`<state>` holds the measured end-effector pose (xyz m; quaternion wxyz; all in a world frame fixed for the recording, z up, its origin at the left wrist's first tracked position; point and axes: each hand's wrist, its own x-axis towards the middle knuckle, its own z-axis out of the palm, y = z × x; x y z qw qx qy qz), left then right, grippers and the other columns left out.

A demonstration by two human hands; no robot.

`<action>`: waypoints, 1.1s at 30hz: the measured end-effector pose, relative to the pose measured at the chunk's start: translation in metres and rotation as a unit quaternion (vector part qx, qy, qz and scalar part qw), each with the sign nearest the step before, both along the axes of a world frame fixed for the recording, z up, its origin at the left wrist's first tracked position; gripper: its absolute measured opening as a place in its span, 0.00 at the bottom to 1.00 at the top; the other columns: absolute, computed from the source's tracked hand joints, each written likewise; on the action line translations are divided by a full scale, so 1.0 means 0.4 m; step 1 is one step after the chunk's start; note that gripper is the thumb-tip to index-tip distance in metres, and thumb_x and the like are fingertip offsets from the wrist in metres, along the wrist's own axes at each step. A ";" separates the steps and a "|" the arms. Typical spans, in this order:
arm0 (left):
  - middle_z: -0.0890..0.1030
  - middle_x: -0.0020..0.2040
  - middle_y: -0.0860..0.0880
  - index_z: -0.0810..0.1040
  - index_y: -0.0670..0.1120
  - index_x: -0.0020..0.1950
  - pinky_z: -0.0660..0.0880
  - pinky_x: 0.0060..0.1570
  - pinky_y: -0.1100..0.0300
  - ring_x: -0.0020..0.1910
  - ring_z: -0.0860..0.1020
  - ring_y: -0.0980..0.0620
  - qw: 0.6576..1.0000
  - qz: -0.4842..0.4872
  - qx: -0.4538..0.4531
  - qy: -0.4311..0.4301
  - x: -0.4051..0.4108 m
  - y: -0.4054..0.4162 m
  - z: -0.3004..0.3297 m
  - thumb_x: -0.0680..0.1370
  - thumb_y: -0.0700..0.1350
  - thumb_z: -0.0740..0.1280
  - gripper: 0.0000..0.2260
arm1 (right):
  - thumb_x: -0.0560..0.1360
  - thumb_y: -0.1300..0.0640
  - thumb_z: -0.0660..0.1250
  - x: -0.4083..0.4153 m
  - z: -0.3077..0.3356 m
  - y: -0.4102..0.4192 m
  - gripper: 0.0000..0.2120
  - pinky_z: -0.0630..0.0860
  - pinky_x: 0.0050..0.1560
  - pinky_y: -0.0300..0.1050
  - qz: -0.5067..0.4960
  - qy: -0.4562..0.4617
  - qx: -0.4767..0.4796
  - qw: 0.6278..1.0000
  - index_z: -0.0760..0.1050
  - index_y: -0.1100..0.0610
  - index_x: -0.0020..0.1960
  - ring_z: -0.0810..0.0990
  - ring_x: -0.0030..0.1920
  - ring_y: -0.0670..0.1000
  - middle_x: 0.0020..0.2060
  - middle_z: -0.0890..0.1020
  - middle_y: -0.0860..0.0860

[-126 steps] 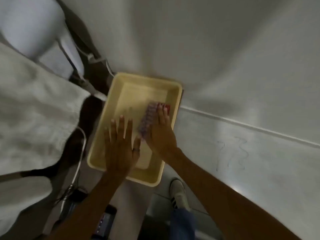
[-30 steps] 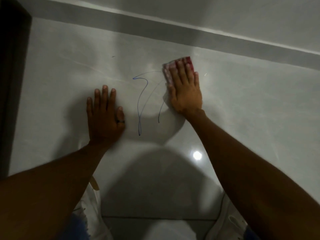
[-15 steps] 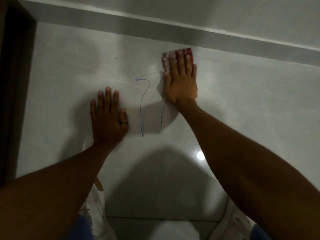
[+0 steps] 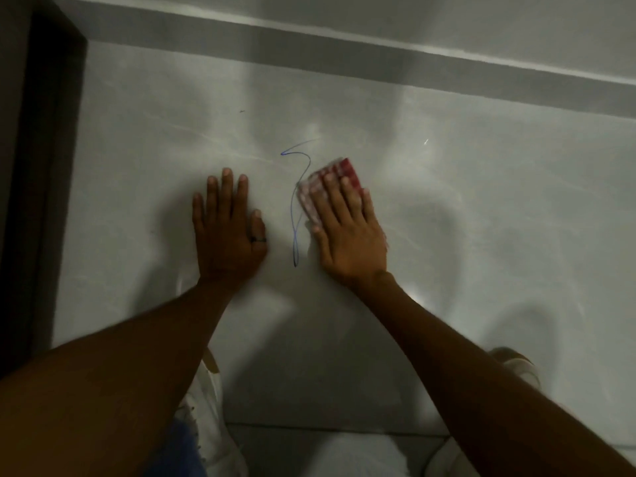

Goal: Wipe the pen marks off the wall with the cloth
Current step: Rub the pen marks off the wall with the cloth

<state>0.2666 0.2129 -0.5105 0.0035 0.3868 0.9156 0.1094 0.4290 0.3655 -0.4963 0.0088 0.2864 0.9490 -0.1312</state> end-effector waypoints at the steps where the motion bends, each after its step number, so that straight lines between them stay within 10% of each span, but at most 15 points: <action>1: 0.62 0.86 0.41 0.63 0.45 0.85 0.55 0.84 0.38 0.86 0.59 0.38 1.000 0.001 0.002 -0.002 -0.001 0.002 0.001 0.85 0.52 0.57 0.28 | 0.87 0.46 0.50 0.022 -0.007 -0.003 0.30 0.53 0.86 0.64 -0.005 0.008 0.007 1.000 0.55 0.54 0.87 0.51 0.87 0.58 0.87 0.55 0.56; 4: 0.62 0.86 0.41 0.64 0.45 0.85 0.55 0.84 0.37 0.86 0.59 0.38 1.000 0.007 0.003 -0.005 -0.003 0.001 0.005 0.85 0.51 0.58 0.28 | 0.87 0.46 0.51 0.035 0.002 -0.035 0.31 0.50 0.87 0.63 -0.178 -0.012 -0.011 0.984 0.54 0.54 0.87 0.50 0.87 0.59 0.87 0.55 0.57; 8: 0.63 0.86 0.41 0.65 0.45 0.85 0.56 0.84 0.37 0.86 0.60 0.37 1.000 0.003 0.003 -0.004 0.000 0.003 0.006 0.85 0.50 0.58 0.28 | 0.86 0.45 0.51 0.079 -0.012 -0.114 0.30 0.55 0.85 0.65 0.051 0.009 -0.012 0.999 0.56 0.53 0.86 0.52 0.87 0.59 0.86 0.57 0.56; 12: 0.62 0.86 0.41 0.63 0.45 0.86 0.55 0.84 0.37 0.86 0.59 0.38 1.000 0.008 -0.002 -0.005 -0.005 -0.001 0.003 0.85 0.50 0.57 0.28 | 0.87 0.45 0.53 0.075 -0.001 -0.136 0.30 0.53 0.86 0.64 -0.144 -0.009 0.005 0.990 0.58 0.55 0.86 0.53 0.86 0.60 0.85 0.59 0.58; 16: 0.62 0.86 0.41 0.63 0.45 0.86 0.55 0.84 0.37 0.86 0.59 0.38 1.000 -0.002 0.001 -0.001 0.000 0.000 0.001 0.86 0.51 0.57 0.27 | 0.86 0.48 0.59 0.096 -0.014 -0.167 0.28 0.59 0.83 0.66 0.097 0.055 -0.013 0.994 0.63 0.54 0.84 0.58 0.86 0.60 0.84 0.64 0.56; 20: 0.62 0.86 0.41 0.63 0.46 0.86 0.54 0.85 0.37 0.86 0.58 0.38 1.000 0.009 -0.002 -0.007 -0.003 -0.002 0.004 0.85 0.51 0.58 0.28 | 0.87 0.45 0.55 0.056 0.003 -0.175 0.30 0.53 0.86 0.64 -0.168 -0.018 -0.004 0.986 0.57 0.54 0.86 0.53 0.87 0.61 0.86 0.59 0.58; 24: 0.62 0.86 0.40 0.64 0.45 0.85 0.55 0.84 0.37 0.86 0.59 0.37 1.000 -0.001 0.006 -0.013 0.000 0.001 0.009 0.86 0.49 0.58 0.27 | 0.86 0.46 0.58 0.068 -0.012 -0.206 0.29 0.57 0.84 0.65 0.115 0.040 -0.027 0.992 0.60 0.53 0.85 0.57 0.86 0.59 0.85 0.62 0.55; 28: 0.62 0.86 0.41 0.63 0.45 0.86 0.54 0.85 0.38 0.86 0.58 0.38 1.000 0.009 -0.004 -0.013 -0.002 -0.001 0.008 0.86 0.50 0.57 0.27 | 0.87 0.45 0.55 0.026 -0.006 -0.187 0.31 0.51 0.86 0.63 -0.145 -0.032 -0.009 0.989 0.55 0.54 0.87 0.53 0.87 0.59 0.86 0.57 0.57; 33: 0.63 0.86 0.40 0.65 0.44 0.85 0.55 0.84 0.37 0.86 0.60 0.37 1.000 0.000 0.010 -0.012 0.000 0.001 0.009 0.86 0.49 0.58 0.27 | 0.86 0.46 0.58 0.046 -0.011 -0.187 0.30 0.55 0.85 0.64 0.102 0.017 -0.019 0.994 0.60 0.53 0.85 0.57 0.86 0.60 0.85 0.62 0.55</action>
